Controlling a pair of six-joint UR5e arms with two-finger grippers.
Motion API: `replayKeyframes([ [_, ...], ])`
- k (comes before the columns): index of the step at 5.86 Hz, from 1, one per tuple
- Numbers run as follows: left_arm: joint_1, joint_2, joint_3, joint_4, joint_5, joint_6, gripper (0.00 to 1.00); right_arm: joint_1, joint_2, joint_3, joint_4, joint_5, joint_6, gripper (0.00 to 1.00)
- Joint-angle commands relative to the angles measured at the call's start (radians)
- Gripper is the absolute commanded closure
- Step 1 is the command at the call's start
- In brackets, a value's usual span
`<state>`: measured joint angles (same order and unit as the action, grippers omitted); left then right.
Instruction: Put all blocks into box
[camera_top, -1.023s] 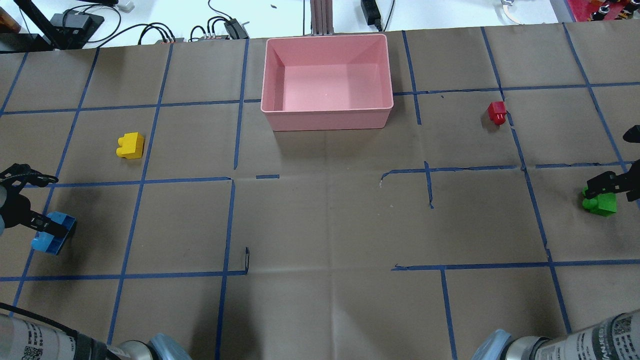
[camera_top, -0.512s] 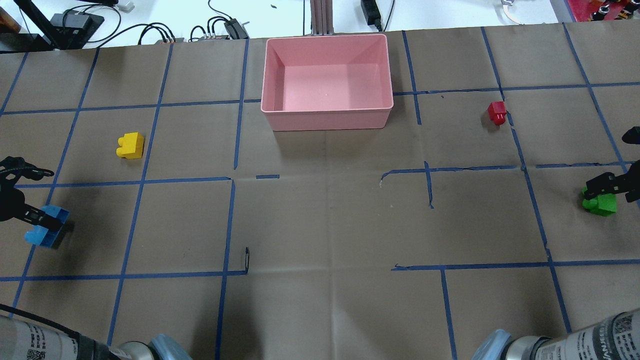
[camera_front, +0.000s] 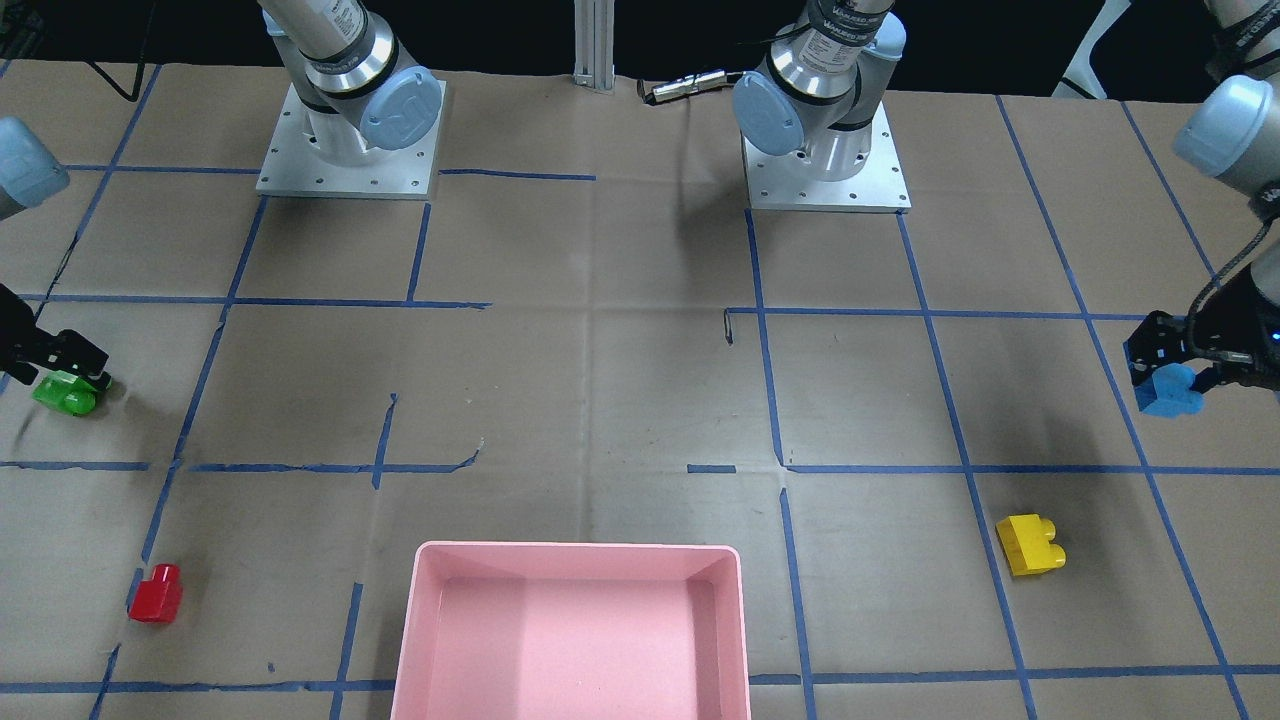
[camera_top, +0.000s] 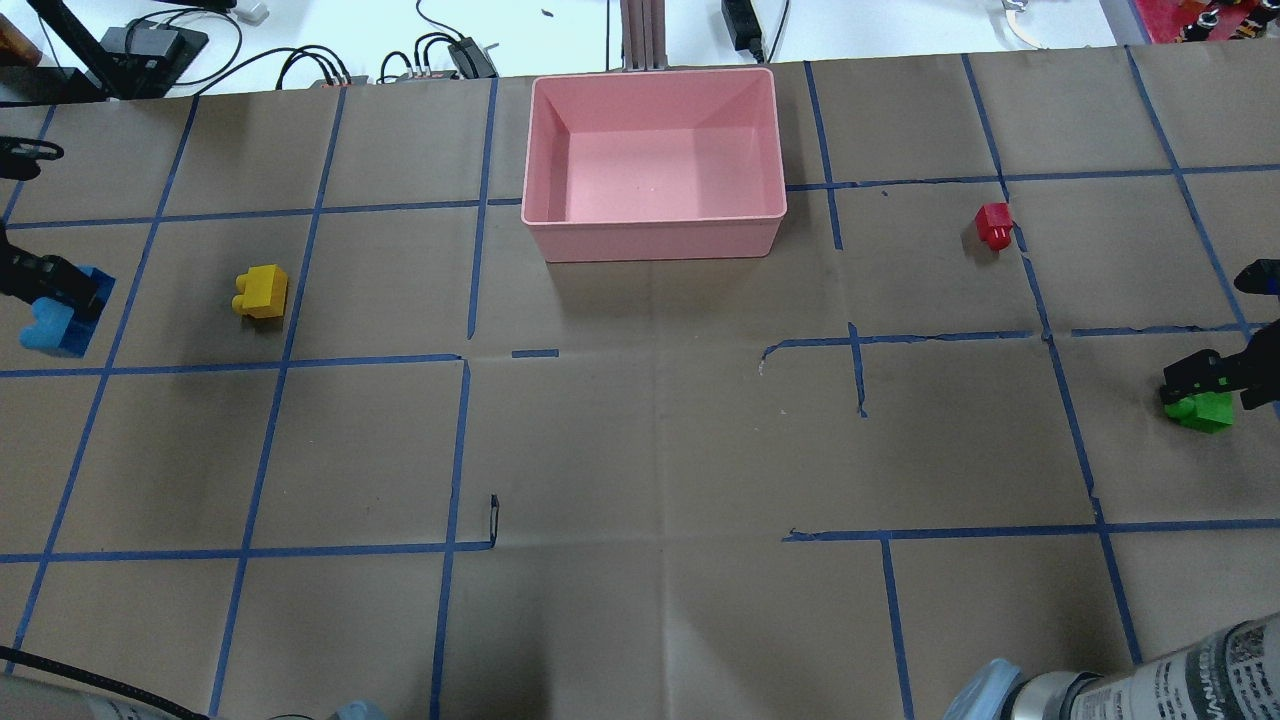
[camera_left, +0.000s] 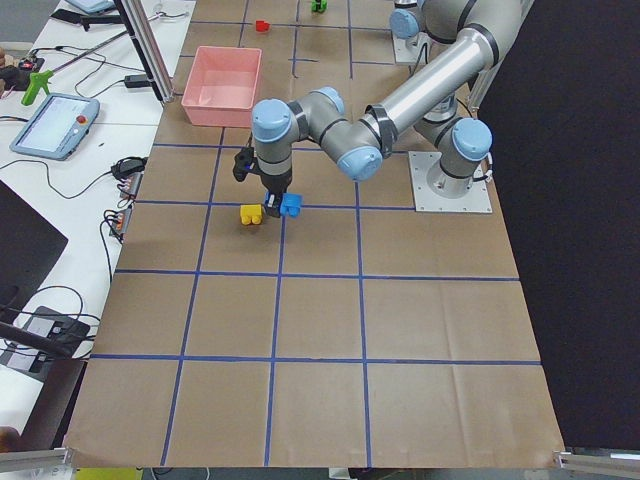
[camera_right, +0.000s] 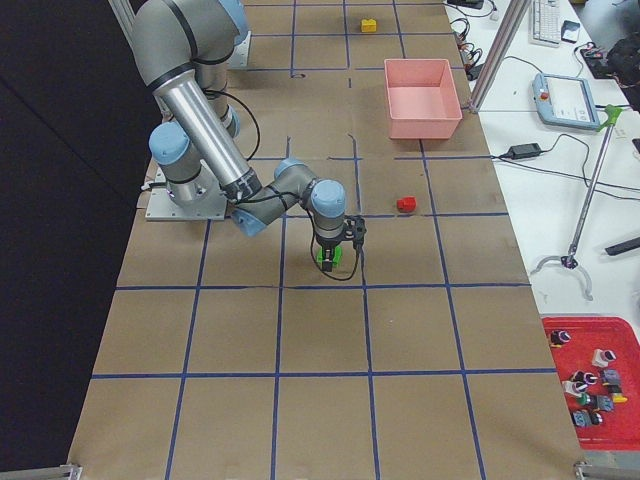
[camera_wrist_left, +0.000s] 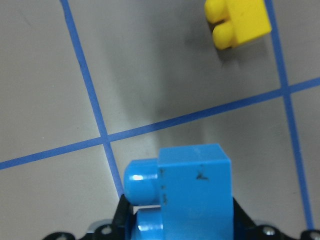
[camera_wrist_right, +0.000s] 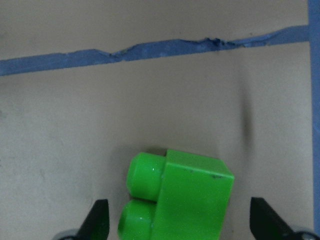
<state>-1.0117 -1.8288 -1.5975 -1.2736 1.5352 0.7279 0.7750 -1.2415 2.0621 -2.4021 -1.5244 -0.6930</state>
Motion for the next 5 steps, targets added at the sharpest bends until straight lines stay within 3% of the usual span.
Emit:
replayKeyframes([
  [1, -0.219, -0.049, 0.123, -0.033, -0.074, -0.371, 0.81, 0.0, 0.004, -0.002, -0.009, -0.008, 0.004, 0.32],
  [3, -0.429, -0.216, 0.358, -0.035, -0.064, -0.617, 0.81, 0.001, -0.006, -0.008, -0.006, -0.011, 0.004, 0.51],
  [4, -0.53, -0.345, 0.507, -0.035, -0.006, -0.701, 0.81, 0.006, -0.015, -0.023, 0.01, -0.014, 0.009, 0.68],
  [5, -0.609, -0.434, 0.627, -0.044, 0.023, -0.756, 0.81, 0.009, -0.038, -0.045, 0.041, -0.014, 0.012, 0.79],
])
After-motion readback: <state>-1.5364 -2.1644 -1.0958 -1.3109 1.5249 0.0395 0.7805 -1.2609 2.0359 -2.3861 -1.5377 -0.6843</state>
